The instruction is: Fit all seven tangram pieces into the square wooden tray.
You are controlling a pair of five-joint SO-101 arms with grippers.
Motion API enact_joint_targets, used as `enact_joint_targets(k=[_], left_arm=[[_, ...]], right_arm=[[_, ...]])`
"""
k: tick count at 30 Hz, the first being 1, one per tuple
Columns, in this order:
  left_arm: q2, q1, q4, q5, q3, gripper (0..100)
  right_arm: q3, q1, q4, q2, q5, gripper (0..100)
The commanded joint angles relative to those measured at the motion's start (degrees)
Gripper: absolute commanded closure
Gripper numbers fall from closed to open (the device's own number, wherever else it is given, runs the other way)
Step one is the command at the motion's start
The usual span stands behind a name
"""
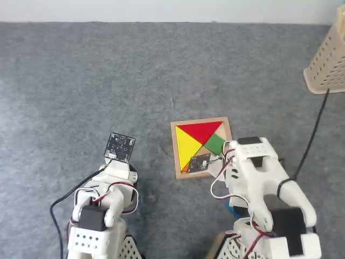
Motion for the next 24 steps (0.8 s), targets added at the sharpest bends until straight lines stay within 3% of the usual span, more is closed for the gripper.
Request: enact_joint_targets(k=[1, 6, 12, 17, 24], left_arm=[[-1.2, 0.4, 0.4, 0.4, -1.1, 99], [-1.2, 0.4, 0.4, 0.4, -1.1, 99], [-1.2, 0.4, 0.4, 0.4, -1.1, 99], [-1.2, 0.4, 0.4, 0.4, -1.1, 99], [-1.2, 0.4, 0.4, 0.4, -1.1, 99]], right_arm=[[2.7, -0.1, -6.2, 0.1, -1.9, 80.1], [2.5, 0.5, -9.0, 0.0, -8.9, 80.4], [0.0, 0.9, -12.9, -0.2, -23.6, 80.4], [-6.3, 6.8, -13.1, -0.4, -32.3, 80.4], [-8.3, 11.0, -12.7, -0.3, -33.2, 83.8]])
